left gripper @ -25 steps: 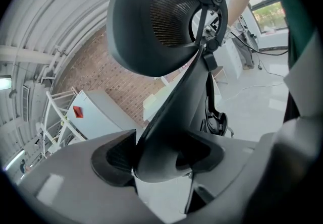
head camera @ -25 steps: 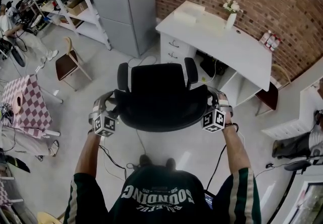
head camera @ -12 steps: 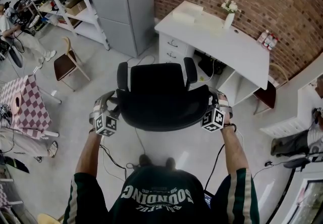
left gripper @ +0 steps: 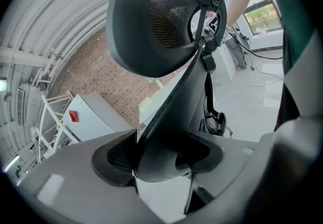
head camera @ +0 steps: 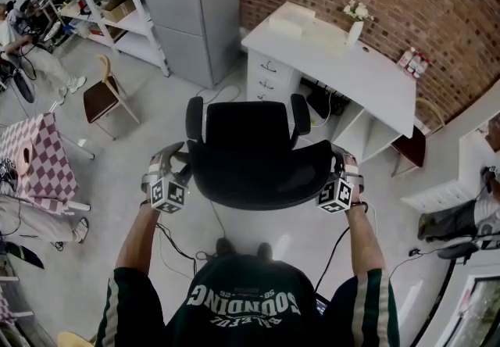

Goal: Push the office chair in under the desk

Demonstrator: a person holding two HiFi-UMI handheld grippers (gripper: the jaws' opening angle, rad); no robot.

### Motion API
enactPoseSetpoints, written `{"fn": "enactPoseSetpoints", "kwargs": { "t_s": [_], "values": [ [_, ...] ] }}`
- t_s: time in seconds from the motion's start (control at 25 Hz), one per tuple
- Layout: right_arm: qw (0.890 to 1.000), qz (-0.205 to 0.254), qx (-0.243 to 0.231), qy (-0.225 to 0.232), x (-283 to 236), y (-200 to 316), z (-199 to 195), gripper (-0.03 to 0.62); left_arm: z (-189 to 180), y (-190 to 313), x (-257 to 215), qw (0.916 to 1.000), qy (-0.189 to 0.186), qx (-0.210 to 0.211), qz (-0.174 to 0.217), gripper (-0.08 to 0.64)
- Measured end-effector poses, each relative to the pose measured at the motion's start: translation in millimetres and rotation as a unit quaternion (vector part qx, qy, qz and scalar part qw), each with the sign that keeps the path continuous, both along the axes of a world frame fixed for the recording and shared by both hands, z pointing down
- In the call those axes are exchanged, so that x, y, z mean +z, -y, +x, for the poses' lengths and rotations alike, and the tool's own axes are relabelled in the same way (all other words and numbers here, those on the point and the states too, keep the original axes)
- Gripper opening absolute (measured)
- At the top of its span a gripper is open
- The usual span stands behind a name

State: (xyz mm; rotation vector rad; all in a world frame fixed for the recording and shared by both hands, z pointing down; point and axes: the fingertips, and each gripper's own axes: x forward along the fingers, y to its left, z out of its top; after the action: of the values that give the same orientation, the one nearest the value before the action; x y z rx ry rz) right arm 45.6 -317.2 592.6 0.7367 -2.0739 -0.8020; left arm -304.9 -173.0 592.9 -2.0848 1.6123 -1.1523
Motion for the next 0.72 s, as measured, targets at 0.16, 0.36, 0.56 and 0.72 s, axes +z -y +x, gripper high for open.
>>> {"fn": "enactPoseSetpoints", "kwargs": {
  "t_s": [0.16, 0.36, 0.56, 0.72],
  "values": [
    [1.0, 0.002, 0.015, 0.0, 1.5, -19.2, 11.8, 0.255, 7.4, -10.1, 1.2, 0.9998, -0.001, 0.018, 0.004, 0.272],
    [0.999, 0.002, 0.038, 0.001, 0.5, -45.1, 20.1, 0.255, 10.6, -20.1, -0.4, 0.9992, -0.004, 0.04, 0.009, 0.272],
    [0.998, 0.01, 0.063, 0.011, 2.1, -73.1, 34.0, 0.255, 16.6, -21.8, 2.9, 0.9976, -0.002, 0.069, 0.0, 0.272],
    [0.996, 0.021, 0.081, 0.022, -0.4, -93.8, 40.9, 0.255, 19.1, -19.2, 1.7, 0.9952, -0.001, 0.098, -0.001, 0.272]
  ]
}}
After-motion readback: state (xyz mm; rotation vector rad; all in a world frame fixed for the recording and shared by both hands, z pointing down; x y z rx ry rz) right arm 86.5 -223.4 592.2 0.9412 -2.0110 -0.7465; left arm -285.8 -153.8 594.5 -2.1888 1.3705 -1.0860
